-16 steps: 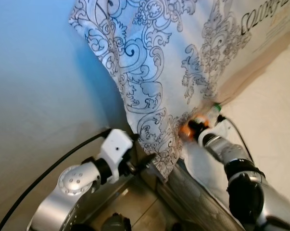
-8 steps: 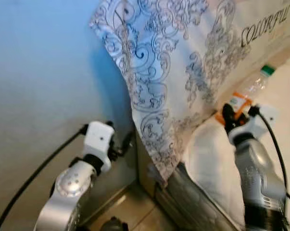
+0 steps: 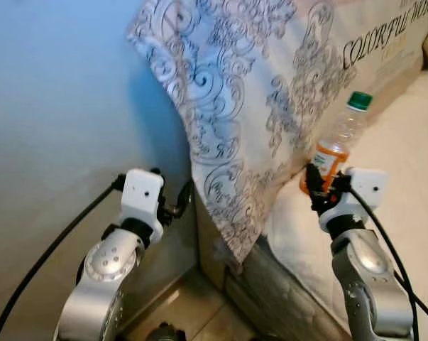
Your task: Clean up the room
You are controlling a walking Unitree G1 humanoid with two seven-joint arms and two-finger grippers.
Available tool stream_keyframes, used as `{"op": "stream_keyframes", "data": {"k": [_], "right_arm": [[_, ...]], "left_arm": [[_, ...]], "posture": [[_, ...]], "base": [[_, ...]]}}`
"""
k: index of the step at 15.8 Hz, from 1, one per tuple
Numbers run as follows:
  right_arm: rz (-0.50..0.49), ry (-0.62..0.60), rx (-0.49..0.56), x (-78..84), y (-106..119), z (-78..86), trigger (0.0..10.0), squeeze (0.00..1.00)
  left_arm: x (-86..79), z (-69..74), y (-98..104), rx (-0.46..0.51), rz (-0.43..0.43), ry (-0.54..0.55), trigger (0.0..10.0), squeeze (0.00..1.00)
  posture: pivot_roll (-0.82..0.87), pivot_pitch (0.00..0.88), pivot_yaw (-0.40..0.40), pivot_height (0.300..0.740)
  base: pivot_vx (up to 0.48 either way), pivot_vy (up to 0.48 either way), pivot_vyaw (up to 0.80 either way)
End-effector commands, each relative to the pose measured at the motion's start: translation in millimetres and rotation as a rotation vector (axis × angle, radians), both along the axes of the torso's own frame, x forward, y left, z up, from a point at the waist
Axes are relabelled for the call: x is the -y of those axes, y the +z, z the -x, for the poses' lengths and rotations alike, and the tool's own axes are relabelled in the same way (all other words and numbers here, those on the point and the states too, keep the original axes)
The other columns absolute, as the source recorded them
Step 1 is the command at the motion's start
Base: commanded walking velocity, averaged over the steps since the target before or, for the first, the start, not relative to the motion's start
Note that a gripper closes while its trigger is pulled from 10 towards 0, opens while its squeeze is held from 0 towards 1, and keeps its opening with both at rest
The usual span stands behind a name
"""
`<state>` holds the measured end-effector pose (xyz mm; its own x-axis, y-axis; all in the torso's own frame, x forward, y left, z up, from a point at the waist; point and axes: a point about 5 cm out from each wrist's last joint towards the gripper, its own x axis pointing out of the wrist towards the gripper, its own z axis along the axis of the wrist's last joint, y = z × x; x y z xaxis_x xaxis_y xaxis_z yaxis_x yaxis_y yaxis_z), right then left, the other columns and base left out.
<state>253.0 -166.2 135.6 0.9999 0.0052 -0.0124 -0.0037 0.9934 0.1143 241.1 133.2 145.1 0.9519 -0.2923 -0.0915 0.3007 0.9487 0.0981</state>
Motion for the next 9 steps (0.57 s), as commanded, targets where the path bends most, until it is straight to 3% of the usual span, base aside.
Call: {"op": "stream_keyframes", "data": {"k": [1, 7, 9], "right_arm": [[0.010, 0.003, 0.008, -0.6, 3.1, 1.1, 10.0, 0.00], [0.050, 0.077, -0.020, -7.6, -2.5, 8.0, 10.0, 0.00], [0.046, 0.058, -0.033, -3.7, -4.3, 9.1, 10.0, 0.00]], "left_arm": [[-4.5, 0.0, -4.4, -0.014, -0.012, 0.024, 10.0, 0.00], [-8.1, -1.2, -3.5, -0.008, -0.025, 0.062, 10.0, 0.00], [-8.3, -1.2, -3.3, -0.011, -0.022, 0.071, 10.0, 0.00]], "posture": [[0.08, 0.000, 0.015, 0.740], [0.09, 0.000, 0.010, 0.740], [0.09, 0.000, 0.012, 0.740]], "base": [[-0.330, 0.000, 0.00], [0.000, 0.000, 0.00], [0.000, -0.480, 0.00]]}}
